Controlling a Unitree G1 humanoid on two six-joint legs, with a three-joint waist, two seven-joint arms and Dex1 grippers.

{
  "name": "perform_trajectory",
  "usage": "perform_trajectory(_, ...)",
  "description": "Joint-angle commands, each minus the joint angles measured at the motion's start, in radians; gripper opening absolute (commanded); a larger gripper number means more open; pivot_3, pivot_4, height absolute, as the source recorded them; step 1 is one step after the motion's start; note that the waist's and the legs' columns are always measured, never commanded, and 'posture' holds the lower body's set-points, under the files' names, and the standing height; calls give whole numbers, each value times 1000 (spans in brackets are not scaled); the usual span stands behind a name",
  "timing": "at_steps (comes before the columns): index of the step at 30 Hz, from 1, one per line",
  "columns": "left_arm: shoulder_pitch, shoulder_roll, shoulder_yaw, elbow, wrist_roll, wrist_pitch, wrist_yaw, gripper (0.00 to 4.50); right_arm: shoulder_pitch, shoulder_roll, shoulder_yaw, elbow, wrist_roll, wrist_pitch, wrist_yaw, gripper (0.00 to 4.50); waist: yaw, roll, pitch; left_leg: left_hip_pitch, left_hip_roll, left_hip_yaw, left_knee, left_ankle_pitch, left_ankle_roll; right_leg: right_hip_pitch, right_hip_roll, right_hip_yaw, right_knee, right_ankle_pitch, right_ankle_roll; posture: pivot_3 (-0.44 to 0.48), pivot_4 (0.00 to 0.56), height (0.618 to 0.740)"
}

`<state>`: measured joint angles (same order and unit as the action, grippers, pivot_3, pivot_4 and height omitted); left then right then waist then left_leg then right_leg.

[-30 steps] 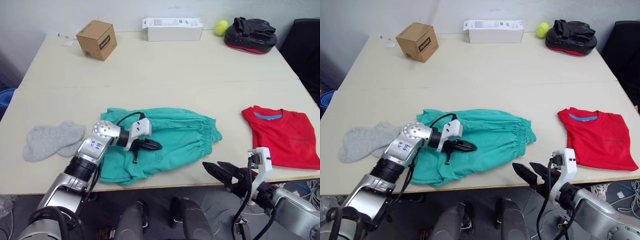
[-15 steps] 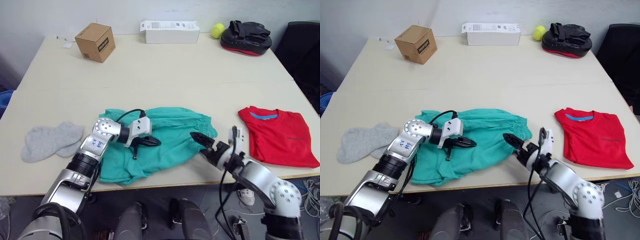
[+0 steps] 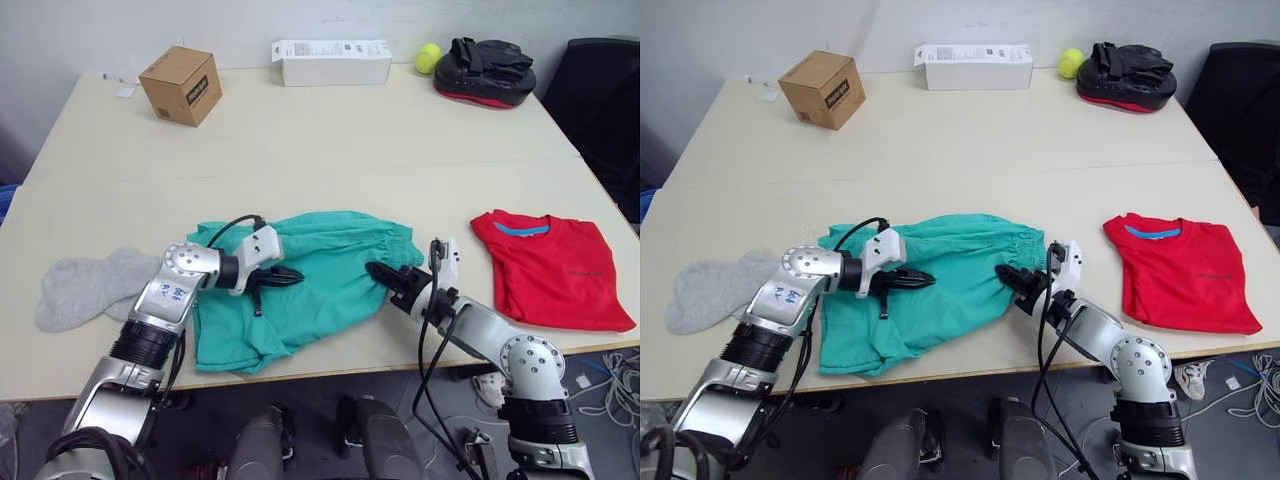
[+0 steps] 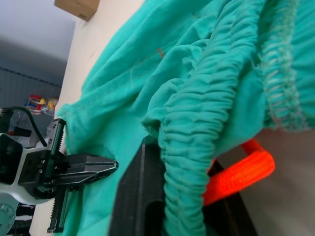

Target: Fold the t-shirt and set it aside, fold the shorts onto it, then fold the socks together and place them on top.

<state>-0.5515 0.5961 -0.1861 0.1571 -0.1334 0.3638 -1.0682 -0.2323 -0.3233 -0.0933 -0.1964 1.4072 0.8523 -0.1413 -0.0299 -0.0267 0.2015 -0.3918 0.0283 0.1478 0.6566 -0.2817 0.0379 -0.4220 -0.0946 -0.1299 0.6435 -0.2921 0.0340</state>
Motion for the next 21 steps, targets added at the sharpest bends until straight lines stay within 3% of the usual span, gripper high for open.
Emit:
perform_trajectory(1,42,61,53,-95,-38,57,-18,0,-25,0,-17,-3,-22,10,34,21,1,0,0,0,0,0,-1,1,-2,0,0,0,0,0,0,0,150,740)
perform_trajectory(4,70,85,25,-67,10,-5,-3,0,-56,-2,-23,16,-41,20,69,21,3,0,0,0,-1,0,-4,2,-3,-2,0,0,-1,0,0,0,150,740)
perform_trajectory(9,37,40,-9,43,51,-66,34,0,-128,-46,23,-31,-140,36,210,21,8,1,0,-1,-2,0,-6,2,-3,-3,-1,0,-2,0,0,0,150,740)
perform_trajectory(14,17,10,-19,117,69,-100,53,0,-245,-138,178,-126,-358,0,460,21,8,2,-1,0,-2,1,-6,2,0,-3,-1,0,-2,0,0,0,150,740)
perform_trajectory(21,50,13,3,130,60,-107,73,0,-454,-137,405,-116,-629,-110,763,21,7,3,-1,1,-2,1,-6,2,0,-3,-1,0,-1,0,0,0,150,740)
